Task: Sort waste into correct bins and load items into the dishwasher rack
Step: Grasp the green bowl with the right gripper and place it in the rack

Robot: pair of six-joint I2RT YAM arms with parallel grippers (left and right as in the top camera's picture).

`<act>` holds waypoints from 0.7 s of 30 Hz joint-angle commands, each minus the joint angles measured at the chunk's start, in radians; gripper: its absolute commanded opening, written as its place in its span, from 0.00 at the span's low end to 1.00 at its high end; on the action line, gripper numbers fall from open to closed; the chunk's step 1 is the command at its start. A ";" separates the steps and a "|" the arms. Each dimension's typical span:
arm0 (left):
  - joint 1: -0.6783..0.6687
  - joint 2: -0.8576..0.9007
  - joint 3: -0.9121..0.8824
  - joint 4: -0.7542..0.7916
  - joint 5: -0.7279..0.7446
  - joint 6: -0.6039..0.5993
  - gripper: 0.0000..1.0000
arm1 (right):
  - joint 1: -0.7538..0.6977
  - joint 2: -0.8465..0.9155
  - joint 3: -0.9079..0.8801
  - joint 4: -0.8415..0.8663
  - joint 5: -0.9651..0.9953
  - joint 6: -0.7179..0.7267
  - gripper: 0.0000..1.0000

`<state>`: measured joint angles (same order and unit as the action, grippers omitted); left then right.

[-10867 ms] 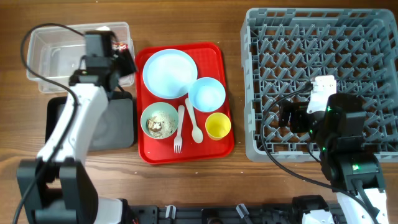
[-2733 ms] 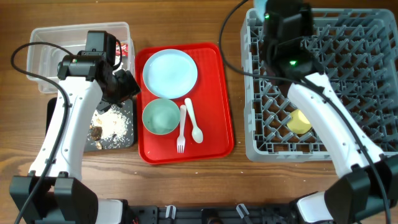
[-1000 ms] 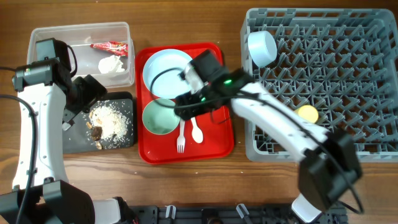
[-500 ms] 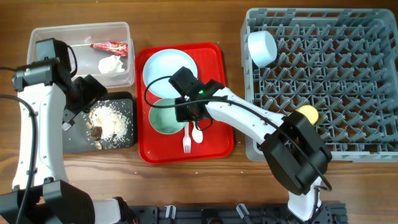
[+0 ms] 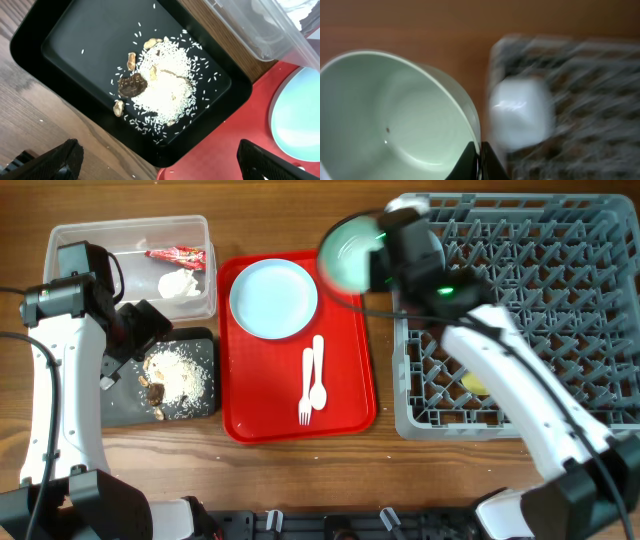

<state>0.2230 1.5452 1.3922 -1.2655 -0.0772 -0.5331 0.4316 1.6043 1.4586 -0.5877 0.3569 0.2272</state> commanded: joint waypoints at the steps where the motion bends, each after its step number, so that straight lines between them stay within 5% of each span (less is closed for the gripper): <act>1: 0.004 -0.019 0.003 0.007 0.009 -0.006 1.00 | -0.124 -0.018 0.010 0.101 0.283 -0.387 0.04; 3: 0.004 -0.019 0.003 0.011 0.009 -0.006 1.00 | -0.193 -0.003 0.010 0.199 0.420 -0.575 0.04; 6: 0.004 -0.019 0.003 0.019 0.010 -0.007 1.00 | -0.269 0.049 0.009 0.369 0.633 -0.651 0.04; 16: 0.004 -0.019 0.003 0.020 0.009 -0.006 1.00 | -0.315 0.372 0.009 0.441 0.742 -0.626 0.04; 21: 0.004 -0.019 0.003 0.027 0.010 -0.006 1.00 | -0.297 0.403 0.003 0.335 0.676 -0.457 0.04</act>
<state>0.2230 1.5444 1.3922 -1.2457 -0.0734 -0.5335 0.1230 1.9785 1.4631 -0.2081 1.0946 -0.3481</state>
